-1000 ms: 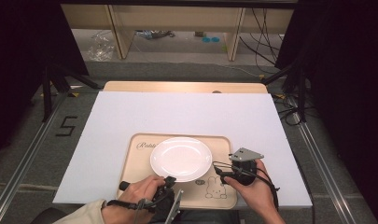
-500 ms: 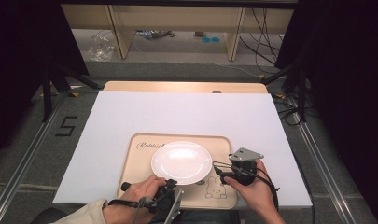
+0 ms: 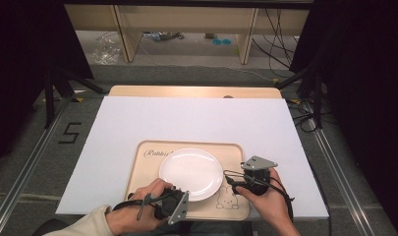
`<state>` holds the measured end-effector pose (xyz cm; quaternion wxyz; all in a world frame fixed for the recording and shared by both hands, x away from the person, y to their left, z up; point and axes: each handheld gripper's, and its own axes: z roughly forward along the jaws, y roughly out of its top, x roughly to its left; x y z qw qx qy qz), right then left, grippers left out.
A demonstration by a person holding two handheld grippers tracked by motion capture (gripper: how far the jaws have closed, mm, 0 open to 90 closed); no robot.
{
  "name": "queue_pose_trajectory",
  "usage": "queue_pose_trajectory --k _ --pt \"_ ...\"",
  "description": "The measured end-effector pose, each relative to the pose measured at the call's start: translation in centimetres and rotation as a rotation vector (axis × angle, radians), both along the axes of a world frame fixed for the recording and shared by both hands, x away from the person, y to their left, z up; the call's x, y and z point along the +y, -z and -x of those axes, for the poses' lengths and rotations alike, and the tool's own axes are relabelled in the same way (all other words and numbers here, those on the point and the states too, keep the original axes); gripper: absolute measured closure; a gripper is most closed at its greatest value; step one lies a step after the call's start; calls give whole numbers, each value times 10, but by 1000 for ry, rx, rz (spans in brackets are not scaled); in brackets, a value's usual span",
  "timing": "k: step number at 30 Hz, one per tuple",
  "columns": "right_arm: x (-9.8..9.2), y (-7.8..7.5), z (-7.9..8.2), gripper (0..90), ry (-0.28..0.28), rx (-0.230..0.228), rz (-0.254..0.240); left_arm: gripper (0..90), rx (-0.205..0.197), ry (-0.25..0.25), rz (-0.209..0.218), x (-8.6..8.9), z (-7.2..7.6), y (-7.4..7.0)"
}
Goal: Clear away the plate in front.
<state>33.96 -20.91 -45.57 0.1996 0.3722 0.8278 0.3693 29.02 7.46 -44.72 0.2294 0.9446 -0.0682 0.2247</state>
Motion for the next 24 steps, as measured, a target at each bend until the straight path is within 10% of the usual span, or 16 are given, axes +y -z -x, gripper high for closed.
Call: queue_pose_trajectory --k 8,17,24 --pt "0 0 -1 287 -4 -7 -1 440 167 -12 176 13 -19 -4" --pt "0 0 1 287 6 8 -8 311 168 -136 434 43 -32 -9" --pt "-1 0 0 286 -2 0 -6 287 202 -201 477 59 -34 0"
